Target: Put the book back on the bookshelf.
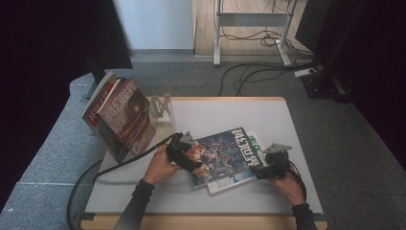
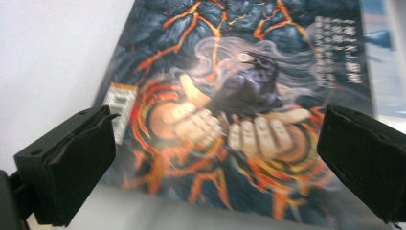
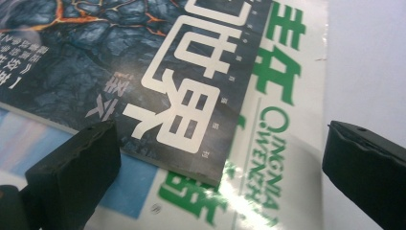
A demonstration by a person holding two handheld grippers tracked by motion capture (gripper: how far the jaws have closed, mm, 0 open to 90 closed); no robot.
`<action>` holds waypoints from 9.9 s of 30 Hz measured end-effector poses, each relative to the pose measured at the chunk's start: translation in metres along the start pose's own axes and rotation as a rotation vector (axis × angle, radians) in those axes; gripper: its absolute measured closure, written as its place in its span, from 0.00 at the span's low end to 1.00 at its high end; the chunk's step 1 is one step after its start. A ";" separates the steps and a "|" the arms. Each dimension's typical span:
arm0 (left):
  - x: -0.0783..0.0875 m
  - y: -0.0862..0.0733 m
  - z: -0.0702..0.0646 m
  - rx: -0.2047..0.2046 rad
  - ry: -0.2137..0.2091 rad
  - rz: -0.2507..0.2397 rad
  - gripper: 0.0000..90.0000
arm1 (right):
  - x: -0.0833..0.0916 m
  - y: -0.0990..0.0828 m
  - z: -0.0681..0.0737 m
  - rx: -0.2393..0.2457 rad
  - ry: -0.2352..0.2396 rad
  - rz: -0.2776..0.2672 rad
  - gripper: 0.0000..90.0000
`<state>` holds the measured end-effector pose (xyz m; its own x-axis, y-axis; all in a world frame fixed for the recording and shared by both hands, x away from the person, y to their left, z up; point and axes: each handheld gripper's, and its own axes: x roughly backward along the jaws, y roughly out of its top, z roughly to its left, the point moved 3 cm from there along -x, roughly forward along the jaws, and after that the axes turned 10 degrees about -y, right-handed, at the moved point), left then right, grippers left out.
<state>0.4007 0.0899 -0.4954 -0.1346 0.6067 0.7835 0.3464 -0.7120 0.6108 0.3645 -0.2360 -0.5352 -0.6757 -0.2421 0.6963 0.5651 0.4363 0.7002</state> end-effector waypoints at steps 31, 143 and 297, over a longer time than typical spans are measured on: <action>-0.032 -0.001 0.042 0.085 -0.067 -0.010 0.00 | -0.001 0.002 0.004 0.051 -0.006 -0.024 0.01; -0.008 -0.083 -0.053 0.039 0.022 0.007 0.00 | -0.006 0.011 -0.032 -0.083 0.026 0.035 0.00; 0.092 0.050 -0.044 -0.202 -0.047 -0.077 0.78 | 0.145 0.145 0.023 0.206 0.196 -0.478 0.89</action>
<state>0.3645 0.0946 -0.3879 -0.1081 0.6746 0.7303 0.1430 -0.7164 0.6829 0.3375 -0.1885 -0.3363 -0.7222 -0.6031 0.3386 0.0993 0.3941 0.9137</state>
